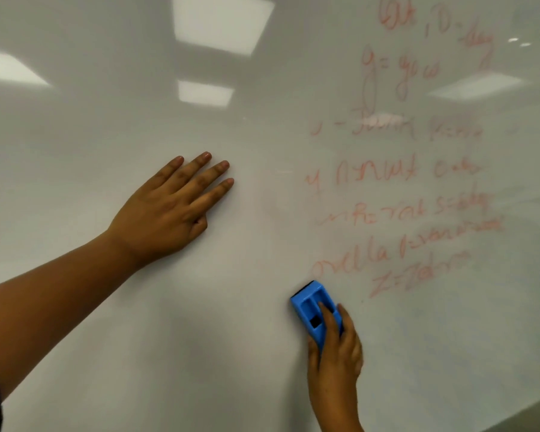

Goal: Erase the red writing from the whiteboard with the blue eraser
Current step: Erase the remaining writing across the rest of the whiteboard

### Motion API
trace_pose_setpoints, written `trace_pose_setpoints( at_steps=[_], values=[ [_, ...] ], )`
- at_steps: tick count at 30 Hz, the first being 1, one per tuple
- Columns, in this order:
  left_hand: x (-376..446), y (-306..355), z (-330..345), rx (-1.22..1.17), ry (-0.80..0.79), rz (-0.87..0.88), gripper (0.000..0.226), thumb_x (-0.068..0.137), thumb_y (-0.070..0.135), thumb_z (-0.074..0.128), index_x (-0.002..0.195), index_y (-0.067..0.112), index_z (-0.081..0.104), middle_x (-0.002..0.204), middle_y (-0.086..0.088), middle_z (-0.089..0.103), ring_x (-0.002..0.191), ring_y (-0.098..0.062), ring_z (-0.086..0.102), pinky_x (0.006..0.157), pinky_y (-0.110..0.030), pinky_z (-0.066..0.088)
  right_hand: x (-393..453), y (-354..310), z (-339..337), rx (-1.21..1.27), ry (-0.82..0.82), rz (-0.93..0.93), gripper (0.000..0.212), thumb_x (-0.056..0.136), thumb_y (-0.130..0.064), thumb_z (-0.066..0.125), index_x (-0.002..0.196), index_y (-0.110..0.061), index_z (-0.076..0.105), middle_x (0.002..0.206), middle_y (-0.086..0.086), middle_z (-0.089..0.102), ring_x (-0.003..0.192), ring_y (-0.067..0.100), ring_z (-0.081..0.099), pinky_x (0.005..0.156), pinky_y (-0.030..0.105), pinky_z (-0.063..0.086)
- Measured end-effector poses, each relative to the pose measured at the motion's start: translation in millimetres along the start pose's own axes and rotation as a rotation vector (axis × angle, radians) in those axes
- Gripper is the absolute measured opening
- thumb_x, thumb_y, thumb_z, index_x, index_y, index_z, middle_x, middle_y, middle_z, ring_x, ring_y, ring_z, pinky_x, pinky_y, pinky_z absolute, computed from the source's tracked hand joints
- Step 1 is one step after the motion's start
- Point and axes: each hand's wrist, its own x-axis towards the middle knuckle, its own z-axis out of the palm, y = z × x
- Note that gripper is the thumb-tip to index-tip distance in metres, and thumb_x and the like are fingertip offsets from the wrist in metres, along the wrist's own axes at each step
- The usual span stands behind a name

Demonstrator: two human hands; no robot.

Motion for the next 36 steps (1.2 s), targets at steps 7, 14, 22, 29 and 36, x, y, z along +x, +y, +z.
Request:
trace_pose_setpoints(
  at_steps=[7,14,22,29,36],
  values=[
    [-0.9,0.1,-1.1,-0.007,-0.009,0.003,0.056,0.09,0.026,0.028,0.142,0.009,0.033,0.148,-0.015,0.031,0.137,-0.033,0.025,0.112,-0.044,0.015,66.9,-21.1,-22.2,0.075,0.134,0.165,0.054,0.091,-0.009,0.054,0.141,-0.015,0.033,0.149,0.015,0.023,0.135,0.034,0.024,0.11,0.052,0.025],
    [-0.6,1.3,-1.4,-0.003,0.013,-0.004,0.055,0.089,0.024,0.029,0.141,0.009,0.035,0.147,-0.016,0.033,0.136,-0.035,0.028,0.111,-0.046,0.02,14.1,-49.1,-2.3,-0.008,0.031,-0.224,0.07,0.075,0.008,0.068,0.133,-0.023,0.043,0.141,0.021,0.037,0.127,0.042,0.037,0.098,0.064,0.036],
    [-1.2,1.9,-1.4,0.006,0.007,-0.014,0.055,0.088,0.024,0.031,0.141,0.009,0.037,0.147,-0.014,0.034,0.136,-0.035,0.03,0.11,-0.049,0.025,96.9,-73.2,-28.8,0.055,0.134,-0.066,0.063,0.089,-0.002,0.053,0.143,-0.023,0.028,0.15,0.013,0.02,0.136,0.031,0.017,0.11,0.054,0.023],
    [-1.8,1.2,-0.1,0.011,0.011,-0.017,0.055,0.089,0.024,0.03,0.141,0.009,0.035,0.148,-0.014,0.033,0.136,-0.034,0.028,0.11,-0.048,0.024,42.6,-74.7,-8.9,-0.132,0.05,-0.453,0.083,0.07,0.006,0.073,0.134,-0.028,0.033,0.141,0.014,0.033,0.13,0.039,0.036,0.106,0.058,0.02],
    [-2.4,1.7,-1.6,0.024,0.015,-0.011,0.054,0.089,0.024,0.03,0.14,0.008,0.039,0.146,-0.016,0.036,0.135,-0.036,0.03,0.11,-0.048,0.024,90.1,-51.9,-38.3,-0.13,-0.016,-0.4,0.061,0.086,0.004,0.055,0.138,-0.022,0.038,0.15,0.017,0.021,0.14,0.04,0.012,0.113,0.056,0.007]
  ],
)
